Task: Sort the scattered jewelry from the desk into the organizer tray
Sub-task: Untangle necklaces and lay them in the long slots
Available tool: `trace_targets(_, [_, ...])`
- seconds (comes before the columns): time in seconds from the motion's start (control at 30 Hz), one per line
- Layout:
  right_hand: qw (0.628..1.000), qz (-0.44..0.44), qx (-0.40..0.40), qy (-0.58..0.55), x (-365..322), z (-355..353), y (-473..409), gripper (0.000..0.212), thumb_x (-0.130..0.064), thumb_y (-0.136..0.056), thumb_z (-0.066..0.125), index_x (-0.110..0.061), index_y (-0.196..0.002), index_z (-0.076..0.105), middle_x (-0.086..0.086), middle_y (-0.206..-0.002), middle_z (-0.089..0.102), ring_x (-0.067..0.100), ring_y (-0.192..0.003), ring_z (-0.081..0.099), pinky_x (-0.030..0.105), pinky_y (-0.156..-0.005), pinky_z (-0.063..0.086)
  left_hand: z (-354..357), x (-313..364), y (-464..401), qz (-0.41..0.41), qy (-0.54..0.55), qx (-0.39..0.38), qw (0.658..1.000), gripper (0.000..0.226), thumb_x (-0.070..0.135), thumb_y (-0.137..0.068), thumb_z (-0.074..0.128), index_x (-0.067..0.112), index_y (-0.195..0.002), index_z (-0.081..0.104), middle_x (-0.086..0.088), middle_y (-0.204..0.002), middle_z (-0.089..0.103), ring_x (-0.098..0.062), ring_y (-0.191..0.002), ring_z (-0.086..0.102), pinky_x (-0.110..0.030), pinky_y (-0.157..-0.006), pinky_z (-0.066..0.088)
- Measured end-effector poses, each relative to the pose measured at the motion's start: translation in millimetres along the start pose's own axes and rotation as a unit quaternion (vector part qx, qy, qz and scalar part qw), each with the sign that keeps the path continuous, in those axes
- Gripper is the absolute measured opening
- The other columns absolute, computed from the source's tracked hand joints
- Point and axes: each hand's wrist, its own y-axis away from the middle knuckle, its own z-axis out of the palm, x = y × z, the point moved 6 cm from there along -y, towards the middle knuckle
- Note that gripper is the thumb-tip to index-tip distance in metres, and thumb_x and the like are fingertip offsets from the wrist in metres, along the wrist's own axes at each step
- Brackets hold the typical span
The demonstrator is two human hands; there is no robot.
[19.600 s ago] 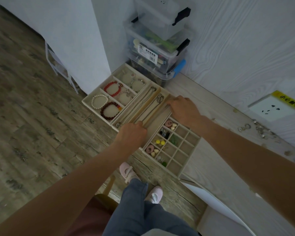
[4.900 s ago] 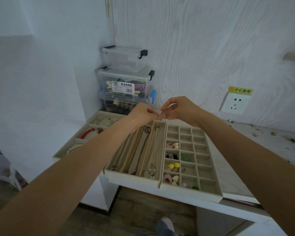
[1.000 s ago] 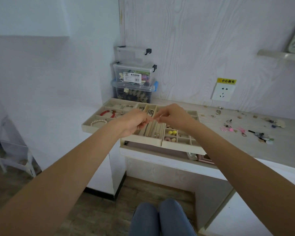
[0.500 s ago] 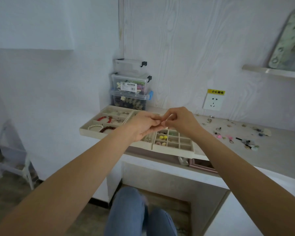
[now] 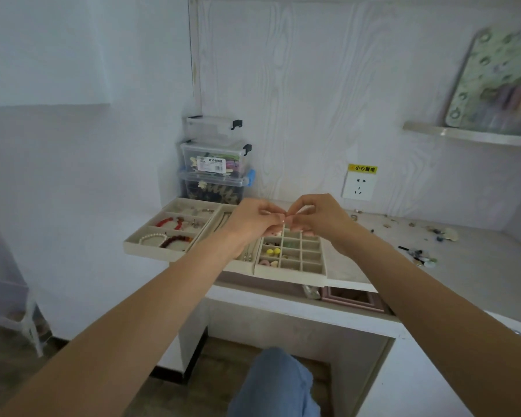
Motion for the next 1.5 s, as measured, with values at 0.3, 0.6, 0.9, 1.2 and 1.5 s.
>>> trace_targets(0.3, [0.971, 0.077, -0.012, -0.224, 23, 14, -15, 0.012, 0.006, -0.086, 0.058, -0.004, -0.081, 0.061, 0.012, -0.077, 0.065, 0.015, -0.066, 0.063, 0.018, -0.061, 0.055, 1, -8, -11, 0.085, -0.061, 0.031, 0.994, 0.023, 0.008, -0.078, 0.073, 0.014, -0.099, 0.066, 0.003, -0.087, 0.068, -0.004, -0.081, 0.063, -0.005, -0.066, 0.048])
trace_targets(0.6, [0.967, 0.073, 0.031, -0.243, 33, 6, -42, 0.008, 0.008, -0.080, 0.066, 0.001, -0.082, 0.061, 0.016, -0.083, 0.067, 0.019, -0.076, 0.068, 0.020, -0.071, 0.058, 5, -2, -40, 0.155, -0.179, 0.048, 0.970, 0.025, 0.014, -0.080, 0.071, 0.011, -0.104, 0.063, 0.002, -0.085, 0.066, -0.002, -0.074, 0.059, -0.006, -0.064, 0.045])
trace_targets(0.9, [0.973, 0.102, 0.043, -0.202, 57, -5, -68, 0.002, 0.005, -0.084, 0.062, 0.003, -0.084, 0.061, 0.016, -0.082, 0.065, 0.018, -0.072, 0.067, 0.018, -0.067, 0.057, 8, -19, -73, 0.095, -0.196, -0.032, 0.975, 0.028, 0.021, -0.086, 0.066, 0.021, -0.113, 0.056, 0.012, -0.094, 0.058, 0.003, -0.081, 0.055, -0.008, -0.057, 0.040])
trace_targets(1.2, [0.978, 0.125, 0.012, -0.167, 85, -15, -85, 0.009, -0.004, -0.085, 0.064, -0.010, -0.082, 0.059, 0.011, -0.081, 0.070, 0.017, -0.073, 0.070, 0.019, -0.062, 0.054, 14, -43, -95, 0.089, -0.375, -0.093, 0.918, 0.036, 0.012, -0.093, 0.054, 0.016, -0.128, 0.051, 0.000, -0.126, 0.056, -0.009, -0.106, 0.054, -0.016, -0.084, 0.038])
trace_targets(1.5, [0.982, 0.001, -0.039, 0.185, 85, -12, -111, 0.007, -0.008, -0.079, 0.071, -0.014, -0.081, 0.069, -0.001, -0.077, 0.068, 0.006, -0.072, 0.062, 0.008, -0.064, 0.041, 19, -72, -110, 0.038, -0.444, -0.213, 0.869, 0.084, 0.058, -0.076, 0.066, 0.027, -0.145, 0.030, 0.002, -0.146, 0.040, -0.018, -0.130, 0.041, -0.038, -0.107, 0.035])
